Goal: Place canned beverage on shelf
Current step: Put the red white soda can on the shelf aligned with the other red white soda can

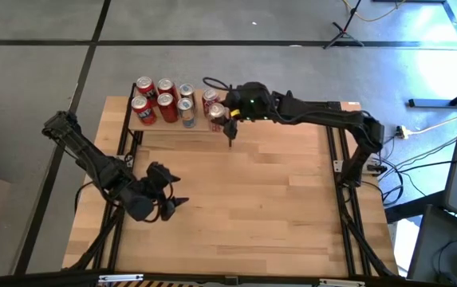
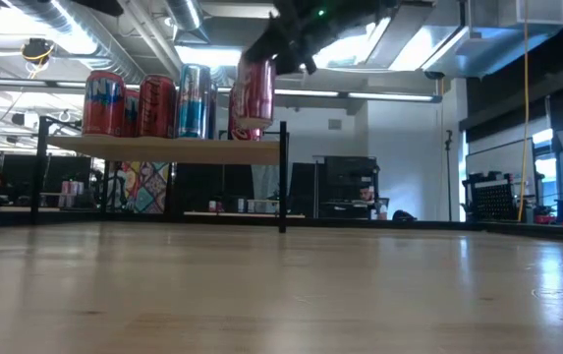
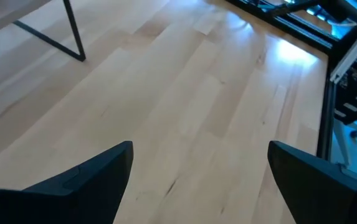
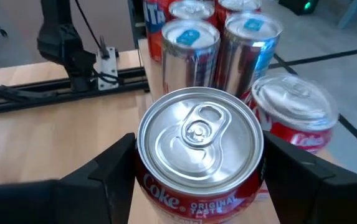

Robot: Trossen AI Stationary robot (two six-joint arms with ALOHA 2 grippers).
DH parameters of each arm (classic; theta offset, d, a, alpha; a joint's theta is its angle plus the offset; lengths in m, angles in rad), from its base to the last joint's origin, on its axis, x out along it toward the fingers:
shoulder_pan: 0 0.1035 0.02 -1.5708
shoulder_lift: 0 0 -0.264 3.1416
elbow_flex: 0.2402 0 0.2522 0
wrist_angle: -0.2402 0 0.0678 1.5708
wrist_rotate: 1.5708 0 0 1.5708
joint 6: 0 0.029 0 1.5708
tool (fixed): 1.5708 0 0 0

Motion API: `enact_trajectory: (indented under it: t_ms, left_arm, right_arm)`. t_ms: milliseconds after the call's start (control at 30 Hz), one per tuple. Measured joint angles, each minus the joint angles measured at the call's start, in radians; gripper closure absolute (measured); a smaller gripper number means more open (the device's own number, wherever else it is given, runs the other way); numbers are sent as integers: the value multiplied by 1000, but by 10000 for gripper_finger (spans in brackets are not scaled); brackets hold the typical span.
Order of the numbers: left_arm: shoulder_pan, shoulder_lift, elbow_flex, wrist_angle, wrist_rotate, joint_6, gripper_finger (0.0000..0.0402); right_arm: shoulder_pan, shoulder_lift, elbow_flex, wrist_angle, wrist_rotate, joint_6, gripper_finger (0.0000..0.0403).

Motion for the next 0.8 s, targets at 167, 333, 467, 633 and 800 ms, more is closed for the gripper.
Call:
enact_trajectory:
  t_ms: [167,333,467,633,800]
  left_arm:
    - [16,0,0,0,0,-8,41]
    - [32,0,0,0,0,-9,41]
    - [42,0,0,0,0,-9,41]
    - [42,0,0,1,0,-9,41]
    - [42,0,0,1,0,-9,41]
  right_arm:
    - [-4,53,31,10,-9,0,140]
    - [-4,92,35,20,4,2,140]
    - [-4,109,37,42,12,1,140]
    - [-12,115,37,54,13,2,140]
    - [-32,117,36,76,18,1,128]
